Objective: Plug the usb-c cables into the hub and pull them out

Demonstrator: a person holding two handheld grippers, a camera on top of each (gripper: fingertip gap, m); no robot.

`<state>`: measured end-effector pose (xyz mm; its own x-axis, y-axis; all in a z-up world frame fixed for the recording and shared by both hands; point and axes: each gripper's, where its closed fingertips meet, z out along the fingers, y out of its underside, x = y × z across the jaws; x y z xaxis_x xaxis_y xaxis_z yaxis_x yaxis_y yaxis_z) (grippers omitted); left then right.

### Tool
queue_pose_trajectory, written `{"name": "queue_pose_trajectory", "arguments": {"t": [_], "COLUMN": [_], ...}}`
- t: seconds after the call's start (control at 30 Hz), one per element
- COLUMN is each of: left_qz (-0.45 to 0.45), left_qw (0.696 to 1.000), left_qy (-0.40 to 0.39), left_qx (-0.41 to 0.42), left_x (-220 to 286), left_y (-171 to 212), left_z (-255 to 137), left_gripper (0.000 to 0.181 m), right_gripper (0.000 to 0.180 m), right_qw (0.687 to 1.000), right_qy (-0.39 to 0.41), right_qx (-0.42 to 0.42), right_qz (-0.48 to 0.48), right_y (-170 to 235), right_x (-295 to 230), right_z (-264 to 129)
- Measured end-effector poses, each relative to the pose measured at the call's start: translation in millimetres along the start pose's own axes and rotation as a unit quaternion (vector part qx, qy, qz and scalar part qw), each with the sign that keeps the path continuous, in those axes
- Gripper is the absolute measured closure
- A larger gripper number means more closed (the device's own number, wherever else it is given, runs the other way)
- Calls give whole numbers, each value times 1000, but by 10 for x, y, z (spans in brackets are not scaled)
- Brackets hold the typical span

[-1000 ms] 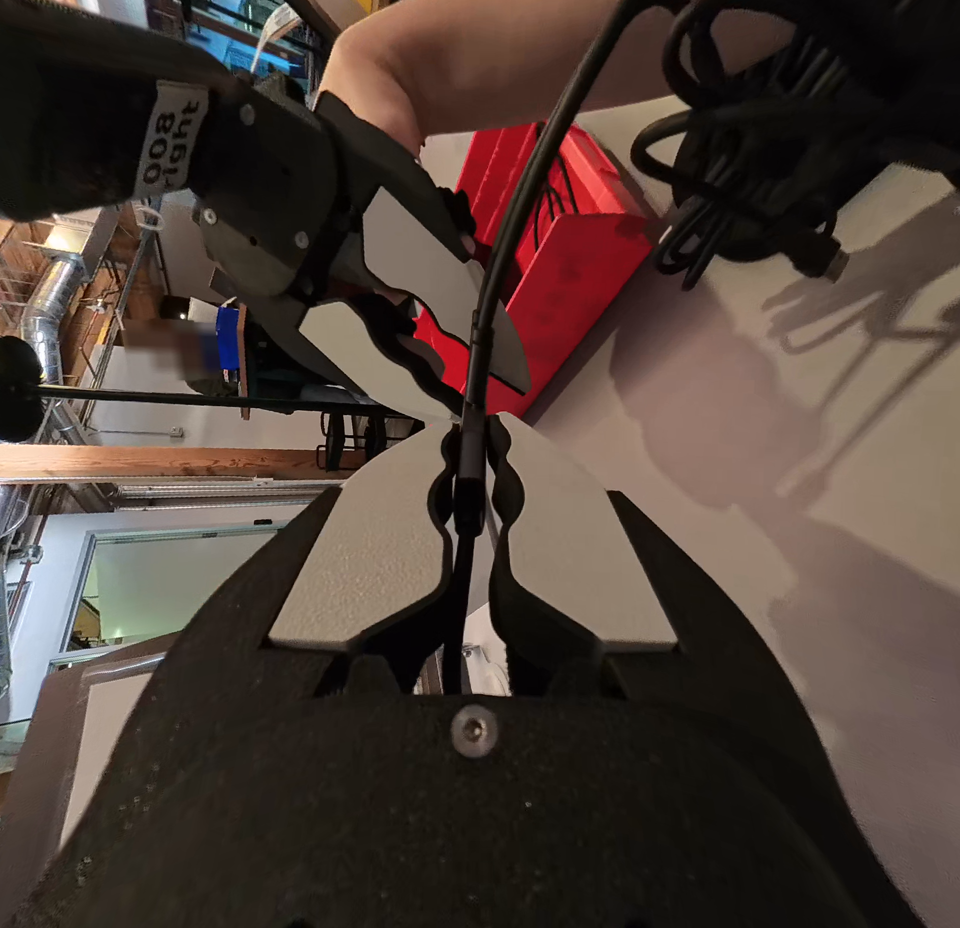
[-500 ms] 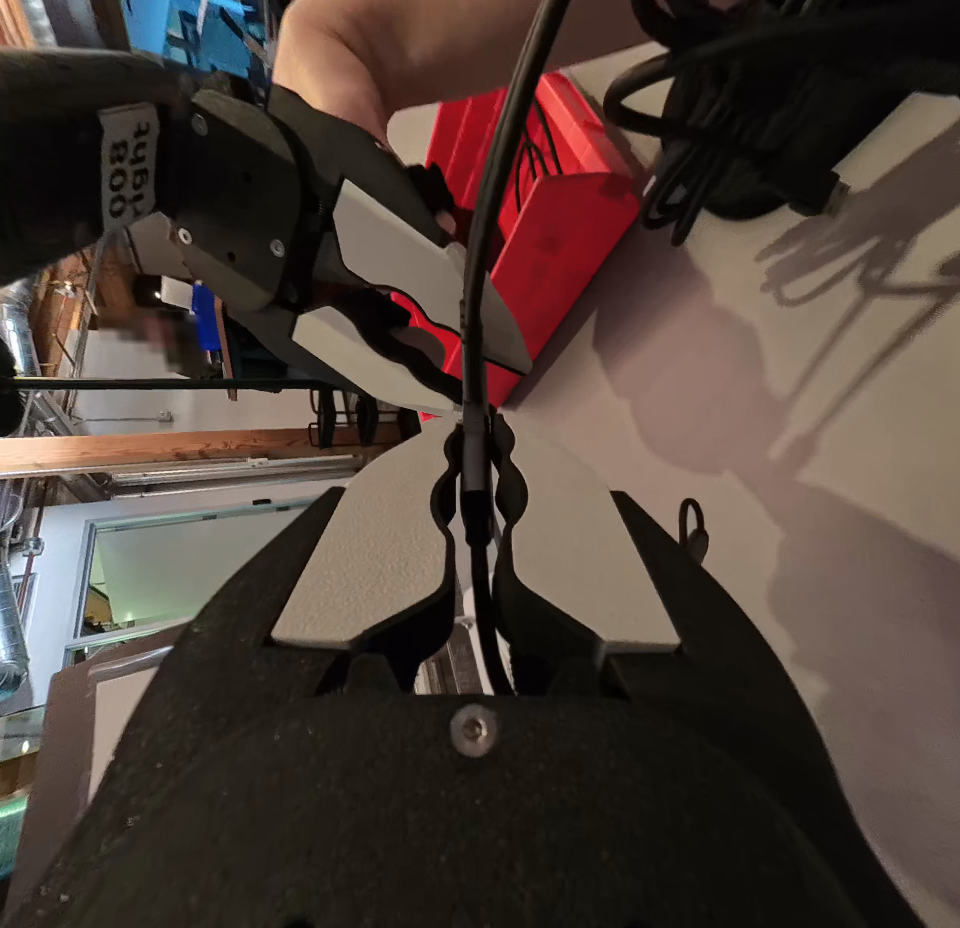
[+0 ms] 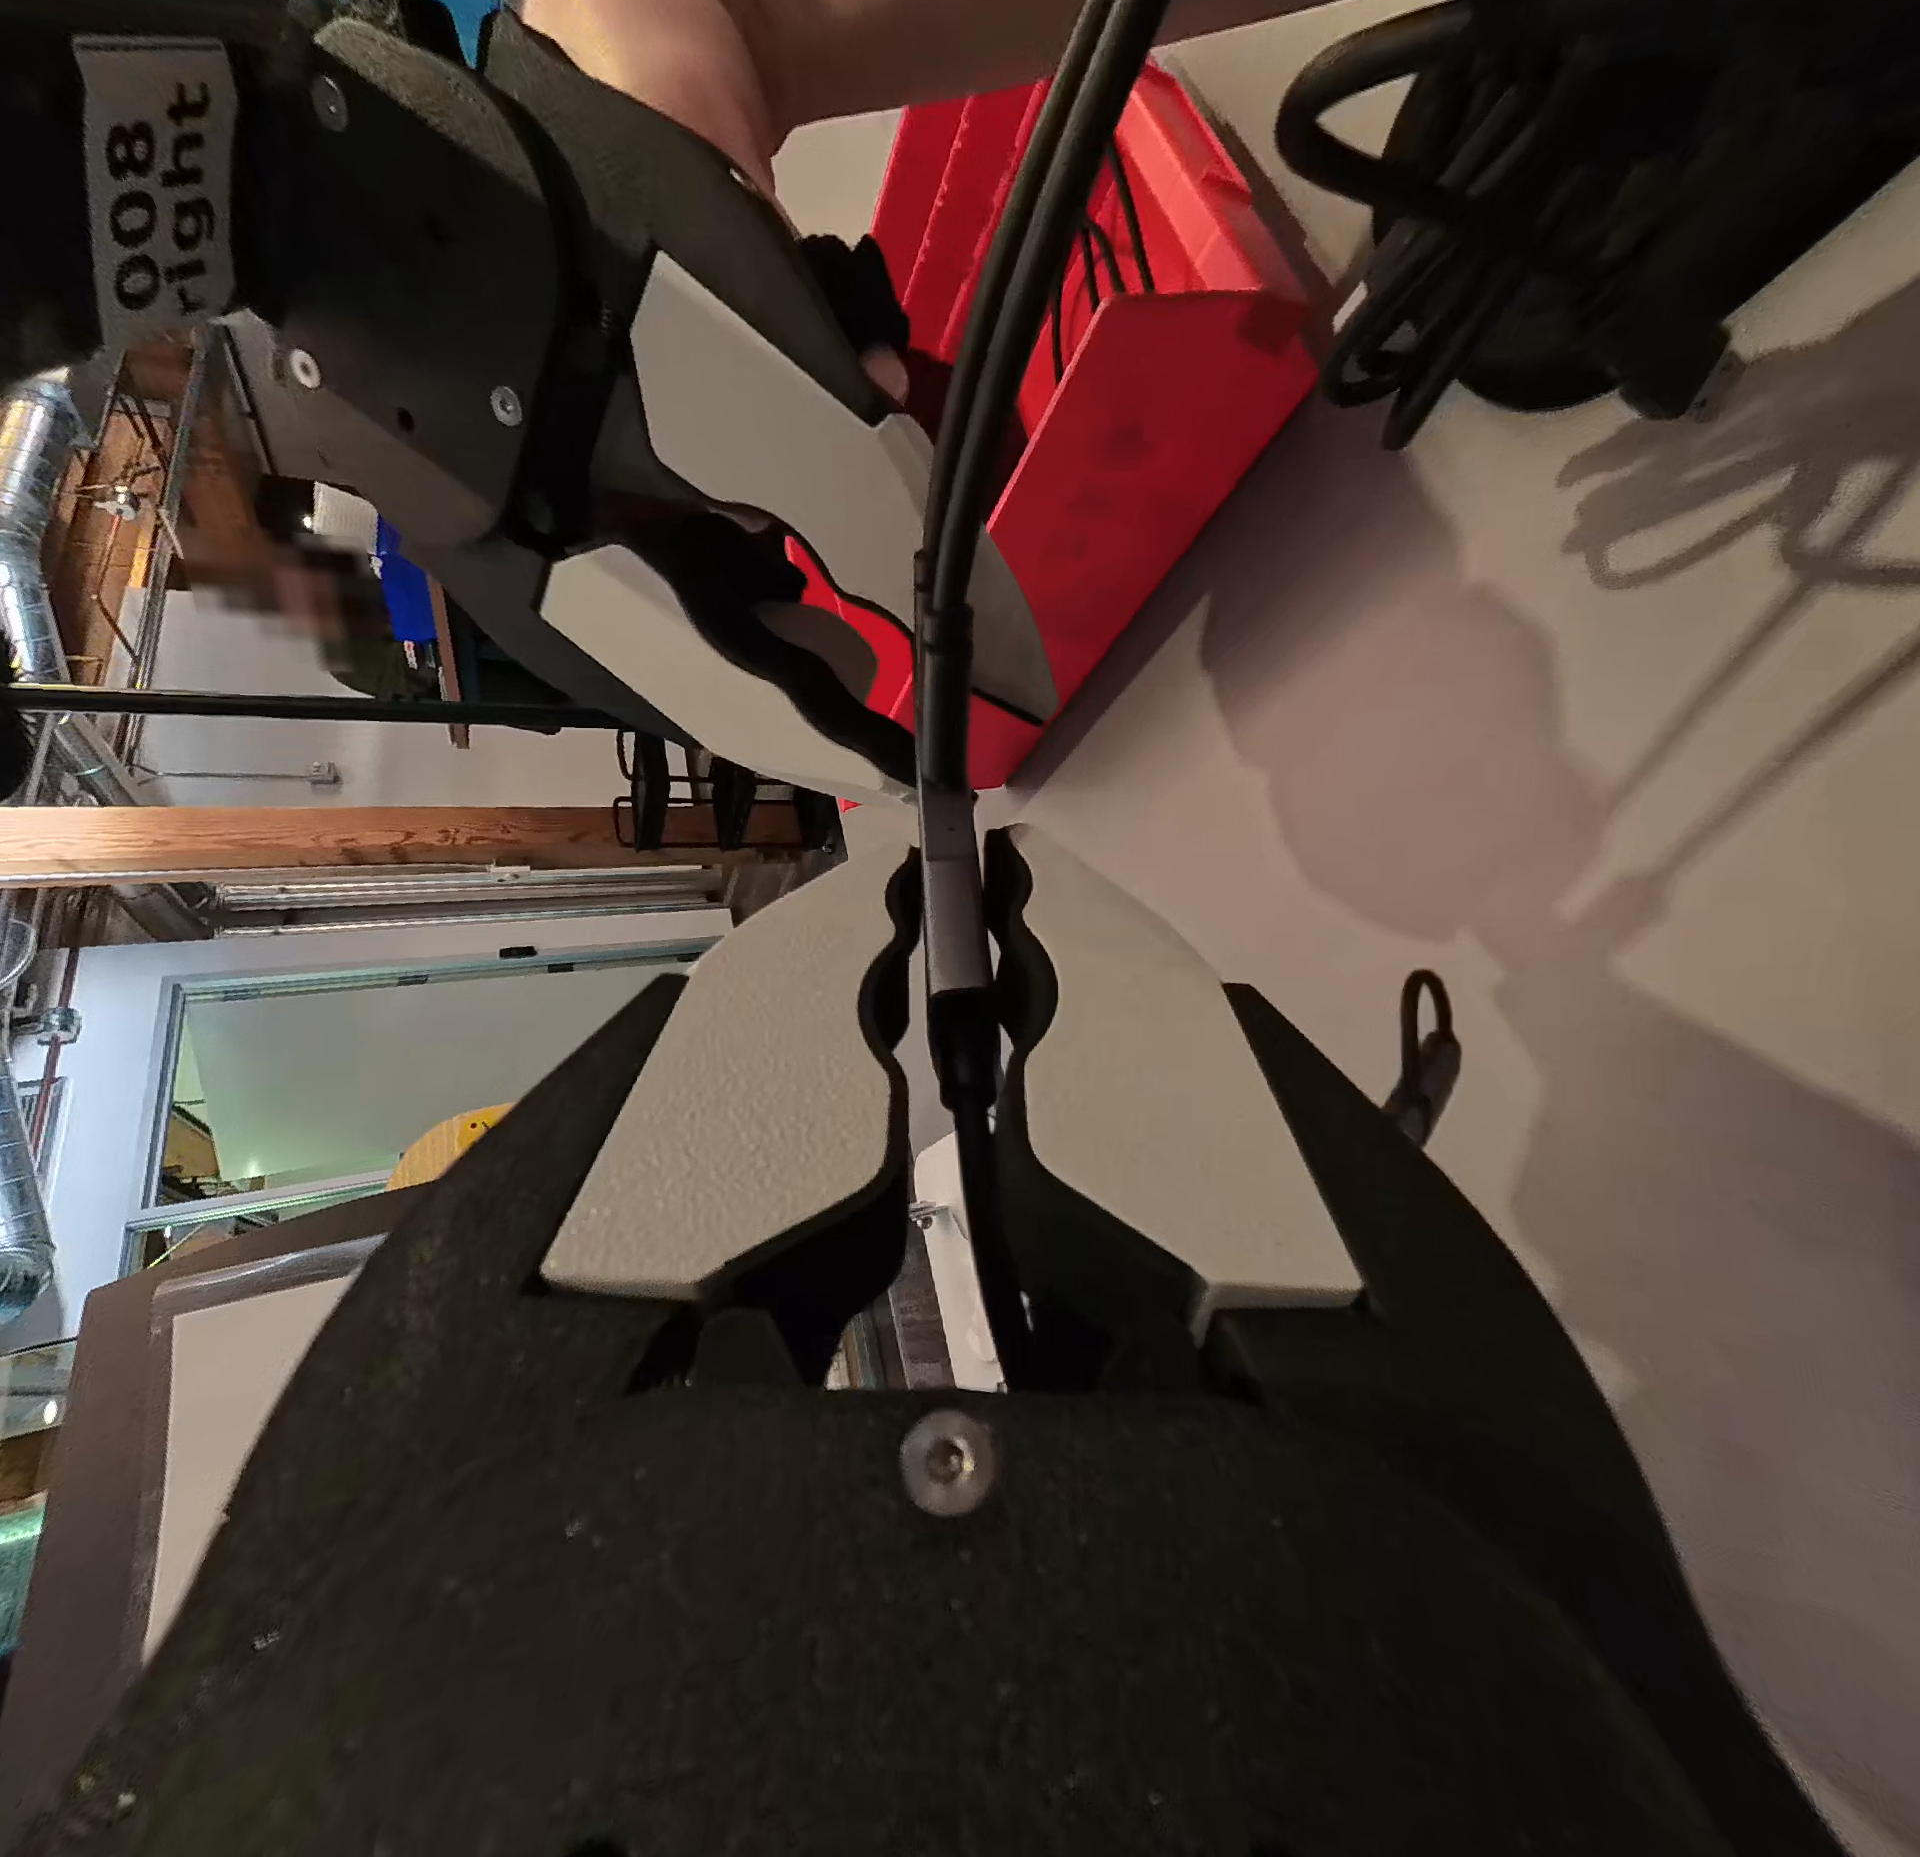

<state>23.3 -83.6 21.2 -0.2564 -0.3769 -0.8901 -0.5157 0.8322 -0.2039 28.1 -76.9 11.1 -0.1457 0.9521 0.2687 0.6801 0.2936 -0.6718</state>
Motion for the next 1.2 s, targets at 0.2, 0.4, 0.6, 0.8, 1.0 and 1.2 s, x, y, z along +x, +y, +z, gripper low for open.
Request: {"name": "queue_pose_trajectory", "arguments": {"t": [0.2,0.4,0.6,0.8,1.0,1.2], "left_qz": [7,20,20,9,-17,-51], "left_qw": [1000,999,999,999,998,995], "left_qy": [-6,-18,-7,-2,-18,-42], "left_qx": [-8,-21,-26,-44,-51,-81], "left_x": [-15,-47,-17,-34,-120,-252], "left_y": [38,64,101,162,252,415], "left_z": [30,59,89,108,95,38], "left_gripper": [172,172,172,172,172,172], "right_gripper": [157,157,156,156,155,146], "right_qw": [1000,1000,1000,1000,999,993], "right_qy": [-2,11,1,6,45,116], "right_qx": [-1,0,-2,4,29,32], "right_qz": [7,1,6,12,8,2], "right_y": [35,55,95,116,76,85], "right_x": [31,70,73,123,267,479], "right_z": [21,11,51,80,62,-32]}}
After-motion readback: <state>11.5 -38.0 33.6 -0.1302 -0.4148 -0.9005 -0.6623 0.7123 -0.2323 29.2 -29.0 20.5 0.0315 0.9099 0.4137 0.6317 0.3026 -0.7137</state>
